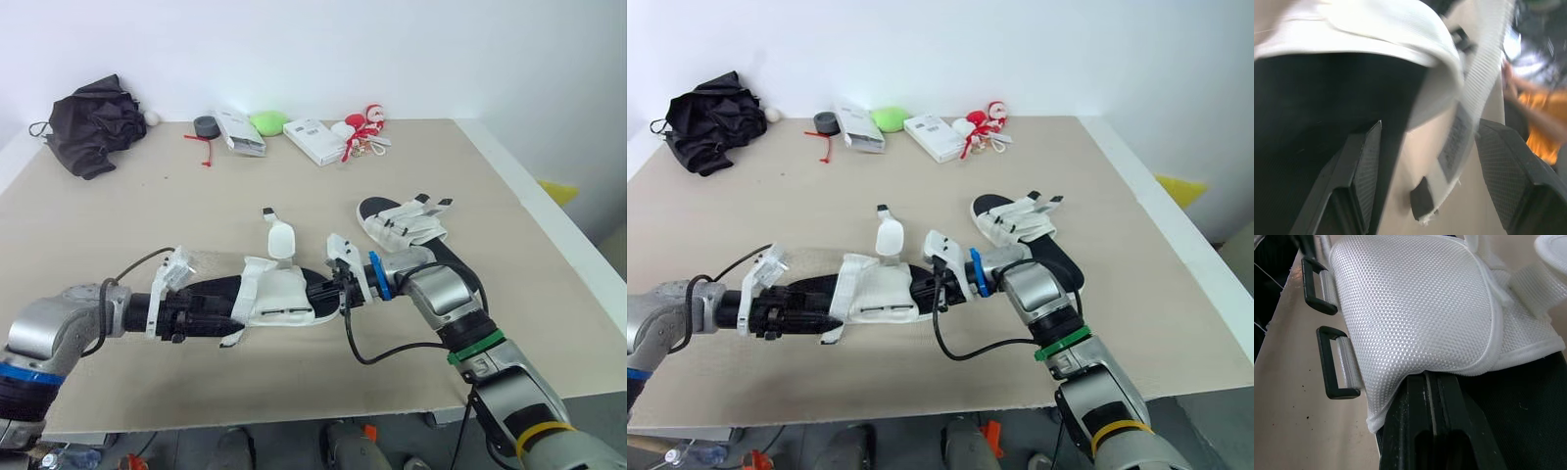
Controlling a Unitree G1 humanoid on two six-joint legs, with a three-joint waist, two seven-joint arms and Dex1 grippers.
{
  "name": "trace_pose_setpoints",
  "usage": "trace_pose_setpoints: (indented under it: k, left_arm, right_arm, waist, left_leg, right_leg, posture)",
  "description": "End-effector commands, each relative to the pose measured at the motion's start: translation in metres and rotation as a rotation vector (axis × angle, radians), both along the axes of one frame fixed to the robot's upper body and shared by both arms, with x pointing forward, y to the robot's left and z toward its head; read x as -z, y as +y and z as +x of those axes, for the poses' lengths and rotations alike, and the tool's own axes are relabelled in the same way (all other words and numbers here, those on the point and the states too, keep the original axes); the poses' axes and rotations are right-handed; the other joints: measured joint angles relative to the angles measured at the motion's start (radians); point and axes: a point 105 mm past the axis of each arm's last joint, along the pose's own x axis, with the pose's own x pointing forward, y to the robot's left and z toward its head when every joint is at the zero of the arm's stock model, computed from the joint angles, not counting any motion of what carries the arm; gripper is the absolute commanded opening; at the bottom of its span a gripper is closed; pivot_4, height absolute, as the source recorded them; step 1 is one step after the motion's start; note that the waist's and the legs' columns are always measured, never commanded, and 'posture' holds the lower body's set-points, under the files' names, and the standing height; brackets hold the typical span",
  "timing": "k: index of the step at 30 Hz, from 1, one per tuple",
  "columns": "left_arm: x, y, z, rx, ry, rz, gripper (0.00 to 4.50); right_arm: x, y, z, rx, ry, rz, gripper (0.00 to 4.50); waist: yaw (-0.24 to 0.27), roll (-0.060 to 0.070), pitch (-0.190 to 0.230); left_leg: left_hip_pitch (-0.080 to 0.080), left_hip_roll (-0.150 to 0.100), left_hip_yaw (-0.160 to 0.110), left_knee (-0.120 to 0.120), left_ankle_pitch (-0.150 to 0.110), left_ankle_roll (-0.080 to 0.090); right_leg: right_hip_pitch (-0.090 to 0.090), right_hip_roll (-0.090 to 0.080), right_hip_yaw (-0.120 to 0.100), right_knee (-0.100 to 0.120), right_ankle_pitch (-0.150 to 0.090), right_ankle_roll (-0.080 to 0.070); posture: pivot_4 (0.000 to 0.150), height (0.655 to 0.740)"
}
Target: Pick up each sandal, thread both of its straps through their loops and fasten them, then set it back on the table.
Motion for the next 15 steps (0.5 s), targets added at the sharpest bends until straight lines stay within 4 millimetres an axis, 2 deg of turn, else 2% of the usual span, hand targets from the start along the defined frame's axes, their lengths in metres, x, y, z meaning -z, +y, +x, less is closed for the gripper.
trace_pose_setpoints:
  k: [1,5,14,15]
  left_arm:
    - [0.0035,-0.0078,-0.0181,0.114,-0.049,0.041,2.98]
    - [0.0007,-0.0071,-0.0249,0.133,-0.051,0.035,2.98]
    - [0.0023,-0.0071,-0.0184,0.113,-0.140,0.044,2.98]
    - [0.0026,-0.0063,-0.0157,0.104,-0.159,0.048,2.61]
  right_arm:
    - [0.0378,-0.0154,-0.0036,0.067,0.103,-0.121,0.00]
    - [0.0380,-0.0149,-0.0042,0.065,0.105,-0.120,0.00]
    - [0.0378,-0.0135,-0.0046,0.059,0.106,-0.118,0.00]
    - [0.0376,-0.0135,-0.0045,0.059,0.105,-0.118,0.00]
  waist:
    - [0.001,0.000,0.000]
    - [0.001,0.001,0.000]
    - [0.000,0.001,0.000]
    - [0.000,0.001,0.000]
  left_leg:
    - [0.000,0.000,0.000,0.000,0.000,0.000]
    - [0.000,0.000,0.000,-0.001,0.000,0.001]
    - [0.000,0.000,0.001,0.000,-0.001,0.001]
    - [0.000,0.000,0.001,0.000,-0.001,0.001]
  right_leg:
    - [0.000,0.000,0.000,0.000,0.000,0.001]
    - [0.000,0.000,0.000,0.000,0.000,0.001]
    - [0.000,0.000,0.001,0.000,-0.001,0.001]
    - [0.000,0.000,0.001,0.000,-0.001,0.001]
  posture:
    - [0.150,0.7380]
    - [0.150,0.7380]
    - [0.150,0.7380]
    - [0.150,0.7380]
